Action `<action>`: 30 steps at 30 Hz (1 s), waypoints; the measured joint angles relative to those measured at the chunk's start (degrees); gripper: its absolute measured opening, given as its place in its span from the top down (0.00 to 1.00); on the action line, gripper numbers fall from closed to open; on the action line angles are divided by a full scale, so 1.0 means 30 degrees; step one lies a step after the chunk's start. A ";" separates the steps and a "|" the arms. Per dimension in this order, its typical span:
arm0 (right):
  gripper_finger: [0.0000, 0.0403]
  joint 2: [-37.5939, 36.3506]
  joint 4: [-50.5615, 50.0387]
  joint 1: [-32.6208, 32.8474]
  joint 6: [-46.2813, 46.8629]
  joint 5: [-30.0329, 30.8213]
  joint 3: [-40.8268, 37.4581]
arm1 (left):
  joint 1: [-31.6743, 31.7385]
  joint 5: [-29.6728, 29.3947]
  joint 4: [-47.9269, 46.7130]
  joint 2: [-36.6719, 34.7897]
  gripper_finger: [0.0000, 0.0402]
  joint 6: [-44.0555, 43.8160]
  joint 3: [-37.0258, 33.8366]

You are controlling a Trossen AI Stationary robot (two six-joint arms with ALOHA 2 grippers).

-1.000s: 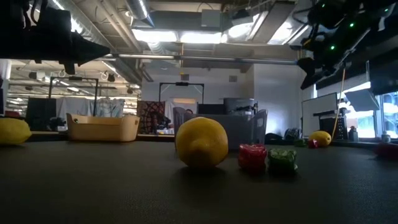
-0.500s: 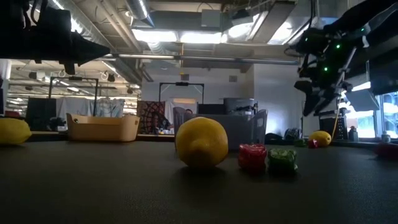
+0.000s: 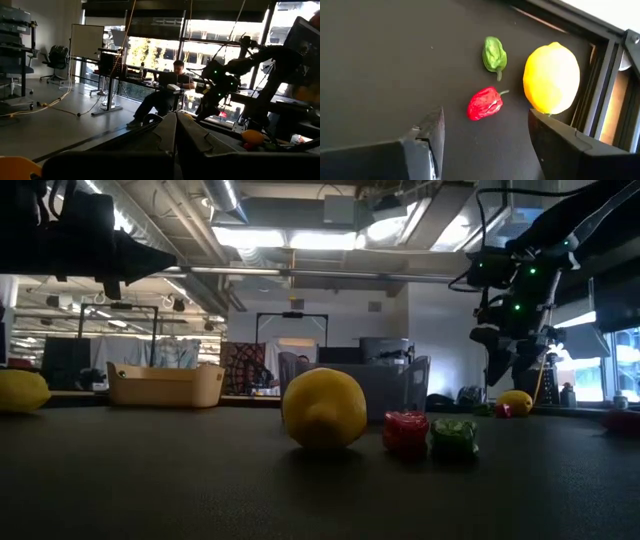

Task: Sort produce into baskets
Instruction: Put the red bell pepper into the transparent bin

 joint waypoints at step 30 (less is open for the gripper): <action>0.58 0.5643 0.3394 0.0022 0.0740 0.0869 0.0025 | -0.0004 0.0000 -0.0007 0.0000 0.99 0.0007 0.0000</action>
